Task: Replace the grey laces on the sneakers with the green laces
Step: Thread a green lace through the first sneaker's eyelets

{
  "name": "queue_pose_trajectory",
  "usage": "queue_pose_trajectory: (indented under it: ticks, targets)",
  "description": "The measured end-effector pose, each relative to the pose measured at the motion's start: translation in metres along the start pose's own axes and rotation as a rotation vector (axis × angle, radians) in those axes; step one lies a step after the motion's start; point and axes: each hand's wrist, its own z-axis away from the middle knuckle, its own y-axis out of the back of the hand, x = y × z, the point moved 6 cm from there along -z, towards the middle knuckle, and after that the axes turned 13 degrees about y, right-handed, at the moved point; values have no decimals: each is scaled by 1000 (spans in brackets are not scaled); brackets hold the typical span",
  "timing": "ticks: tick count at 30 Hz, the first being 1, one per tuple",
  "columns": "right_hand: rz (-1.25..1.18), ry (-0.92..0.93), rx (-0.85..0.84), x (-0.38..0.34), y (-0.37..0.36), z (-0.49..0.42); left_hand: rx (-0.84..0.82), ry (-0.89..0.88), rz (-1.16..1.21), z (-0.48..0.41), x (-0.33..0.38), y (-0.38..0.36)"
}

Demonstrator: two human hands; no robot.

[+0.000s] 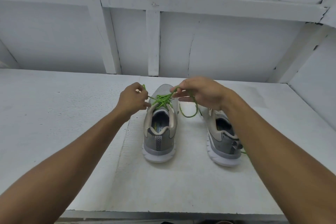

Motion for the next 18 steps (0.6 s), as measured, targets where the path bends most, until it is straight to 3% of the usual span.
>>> queue_pose_trajectory:
  ticks: [4,7,10,15,18]
  targets:
    - [-405,56,158,12,-12,-12,-283,192,690,2,-3,-20]
    - [-629,82,288,27,-21,-16,-447,306,1008,1,-6,-34]
    - [-668,97,413,42,-25,-17,-517,342,1062,0,-9,-38]
    - [-568,99,487,54,-25,-17,-472,232,965,-4,-13,-27]
    - [-380,74,501,55,-24,-18,-452,220,953,-5,-15,-17]
